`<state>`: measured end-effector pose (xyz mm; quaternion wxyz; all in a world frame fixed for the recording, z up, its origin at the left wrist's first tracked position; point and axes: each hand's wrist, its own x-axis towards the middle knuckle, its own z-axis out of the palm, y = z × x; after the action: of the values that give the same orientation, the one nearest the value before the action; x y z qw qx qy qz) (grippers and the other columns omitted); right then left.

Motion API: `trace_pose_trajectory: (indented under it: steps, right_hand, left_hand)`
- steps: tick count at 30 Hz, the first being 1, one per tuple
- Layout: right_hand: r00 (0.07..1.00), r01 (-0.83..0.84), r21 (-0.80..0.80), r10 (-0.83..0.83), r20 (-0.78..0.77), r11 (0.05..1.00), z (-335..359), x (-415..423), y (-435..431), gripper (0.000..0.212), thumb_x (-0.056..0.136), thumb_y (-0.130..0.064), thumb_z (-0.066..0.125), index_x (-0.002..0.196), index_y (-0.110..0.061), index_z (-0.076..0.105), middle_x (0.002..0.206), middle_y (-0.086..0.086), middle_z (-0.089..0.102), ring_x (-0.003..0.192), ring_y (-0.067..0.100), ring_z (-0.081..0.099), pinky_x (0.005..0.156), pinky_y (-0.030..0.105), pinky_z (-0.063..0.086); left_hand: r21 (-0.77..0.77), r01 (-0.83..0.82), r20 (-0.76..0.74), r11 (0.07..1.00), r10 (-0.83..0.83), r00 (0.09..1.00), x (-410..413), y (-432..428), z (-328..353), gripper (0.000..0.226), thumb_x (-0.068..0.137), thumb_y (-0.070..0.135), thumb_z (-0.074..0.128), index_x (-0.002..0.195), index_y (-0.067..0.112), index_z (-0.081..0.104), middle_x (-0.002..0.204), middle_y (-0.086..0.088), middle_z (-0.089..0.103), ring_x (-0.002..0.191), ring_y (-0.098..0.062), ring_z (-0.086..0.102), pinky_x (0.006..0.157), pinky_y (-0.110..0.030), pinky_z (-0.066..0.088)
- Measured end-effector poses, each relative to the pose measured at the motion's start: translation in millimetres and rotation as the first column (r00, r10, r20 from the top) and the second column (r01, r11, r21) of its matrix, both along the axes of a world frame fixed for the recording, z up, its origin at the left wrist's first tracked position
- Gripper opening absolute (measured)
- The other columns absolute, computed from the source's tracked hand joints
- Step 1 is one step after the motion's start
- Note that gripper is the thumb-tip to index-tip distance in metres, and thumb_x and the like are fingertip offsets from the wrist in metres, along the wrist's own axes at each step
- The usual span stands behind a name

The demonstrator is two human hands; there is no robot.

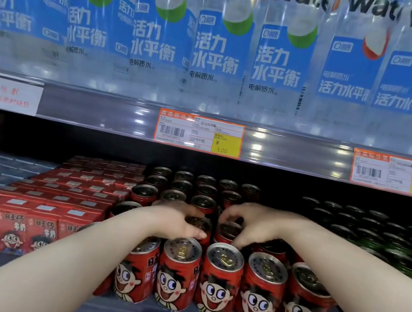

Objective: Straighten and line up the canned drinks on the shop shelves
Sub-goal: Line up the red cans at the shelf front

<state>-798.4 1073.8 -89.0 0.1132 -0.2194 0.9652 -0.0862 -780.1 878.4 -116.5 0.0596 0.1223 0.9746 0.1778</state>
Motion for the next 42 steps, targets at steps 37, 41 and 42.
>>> trace_pose_trajectory:
  steps: [37, 41, 42]
  right_hand:
    - [0.961, 0.265, 0.014, -0.263, -0.088, 0.964, 14, 3, 115, 0.036, 0.084, -0.05, 0.06, 0.111, -0.027, 0.062, 0.114, -0.007, 0.06, 0.105, 0.012, 0.054, 0.091, 0.026, 0.044]
    - [0.948, 0.225, -0.018, -0.223, -0.226, 0.974, 8, -18, 94, 0.043, 0.088, -0.045, 0.057, 0.123, -0.022, 0.055, 0.127, -0.001, 0.052, 0.113, 0.016, 0.05, 0.092, 0.025, 0.041]
    - [0.95, 0.217, -0.009, -0.213, -0.23, 0.976, 4, -24, 87, 0.049, 0.087, -0.045, 0.058, 0.129, -0.023, 0.05, 0.133, -0.001, 0.049, 0.118, 0.017, 0.048, 0.094, 0.025, 0.04]
  left_hand:
    - [0.053, 0.283, -0.109, 0.958, -0.276, 0.955, -16, 85, -8, 0.043, 0.095, 0.038, 0.046, 0.137, 0.029, 0.044, 0.147, 0.001, 0.034, 0.136, -0.016, 0.031, 0.105, -0.019, 0.021]
    - [0.099, 0.077, -0.27, 0.992, -0.048, 0.962, -25, 51, -1, 0.037, 0.093, 0.036, 0.051, 0.129, 0.029, 0.053, 0.139, 0.002, 0.047, 0.127, -0.016, 0.044, 0.103, -0.021, 0.032]
    - [0.095, 0.013, -0.286, 0.995, 0.015, 0.958, -27, 37, 1, 0.036, 0.092, 0.036, 0.052, 0.128, 0.029, 0.054, 0.137, 0.002, 0.051, 0.126, -0.017, 0.046, 0.103, -0.023, 0.036]
